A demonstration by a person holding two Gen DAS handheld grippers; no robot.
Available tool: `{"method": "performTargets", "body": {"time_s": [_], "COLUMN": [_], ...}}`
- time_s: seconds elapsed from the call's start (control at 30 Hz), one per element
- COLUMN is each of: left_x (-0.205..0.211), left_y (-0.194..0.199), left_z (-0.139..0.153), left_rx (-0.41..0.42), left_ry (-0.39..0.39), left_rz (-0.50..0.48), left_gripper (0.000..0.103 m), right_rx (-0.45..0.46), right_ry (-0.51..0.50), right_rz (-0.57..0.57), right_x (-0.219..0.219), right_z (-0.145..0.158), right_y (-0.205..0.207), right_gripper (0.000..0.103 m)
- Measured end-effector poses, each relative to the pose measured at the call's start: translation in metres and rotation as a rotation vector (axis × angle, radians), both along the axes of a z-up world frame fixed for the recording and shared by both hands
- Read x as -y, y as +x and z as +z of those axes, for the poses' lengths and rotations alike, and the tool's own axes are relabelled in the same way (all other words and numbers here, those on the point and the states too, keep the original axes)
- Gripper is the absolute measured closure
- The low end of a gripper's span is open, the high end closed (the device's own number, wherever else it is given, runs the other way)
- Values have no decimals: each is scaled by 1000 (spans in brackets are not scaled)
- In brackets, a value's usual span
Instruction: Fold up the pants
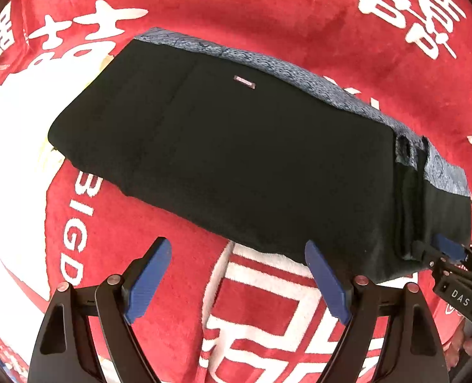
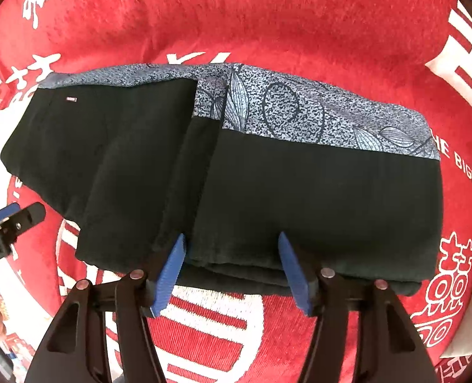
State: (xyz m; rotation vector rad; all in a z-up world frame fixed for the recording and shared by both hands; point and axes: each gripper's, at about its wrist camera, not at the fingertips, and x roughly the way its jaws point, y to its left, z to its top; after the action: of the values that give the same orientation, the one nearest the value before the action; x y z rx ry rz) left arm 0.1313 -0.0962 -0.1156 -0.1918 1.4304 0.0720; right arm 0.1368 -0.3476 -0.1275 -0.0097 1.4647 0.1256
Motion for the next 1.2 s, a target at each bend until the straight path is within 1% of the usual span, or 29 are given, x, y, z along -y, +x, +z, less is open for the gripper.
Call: {"method": "performTargets", "body": {"time_s": [0.3, 0.43, 0.67, 0.73, 0.87, 0.9, 1.0, 1.1, 1.2], "left_x": [-20, -35, -81, -100, -131, -139, -148, -147, -148], "left_y": [3, 4, 1, 1, -3, -3, 2, 7, 11], "left_z": [-12, -15, -10, -10, -15, -20, -32, -44, -44], "left_rx": [-13, -5, 85, 117, 153, 163, 176, 186, 222], "left_ry": [-32, -72, -214, -260, -344, -382, -454, -484, -511], "left_rz": [43, 88, 197, 248, 353, 378, 407, 409, 395], "left_gripper": [16, 16, 16, 16, 16, 16, 16, 16, 16], "right_rx": [9, 11, 9, 7, 8, 8, 9, 15, 21], "right_ry": [-28, -34, -38, -39, -40, -40, -41, -42, -43], "right_rz": [1, 5, 6, 7, 7, 7, 7, 6, 4], "right_x": [-4, -5, -6, -6, -6, -6, -6, -6, -6], "right_z": [-2, -2, -3, -3, -4, -4, -4, -5, -5], "right_y": [1, 1, 2, 2, 3, 3, 3, 3, 1], "right_gripper": [37, 36, 35, 35, 35, 35, 35, 35, 35]}}
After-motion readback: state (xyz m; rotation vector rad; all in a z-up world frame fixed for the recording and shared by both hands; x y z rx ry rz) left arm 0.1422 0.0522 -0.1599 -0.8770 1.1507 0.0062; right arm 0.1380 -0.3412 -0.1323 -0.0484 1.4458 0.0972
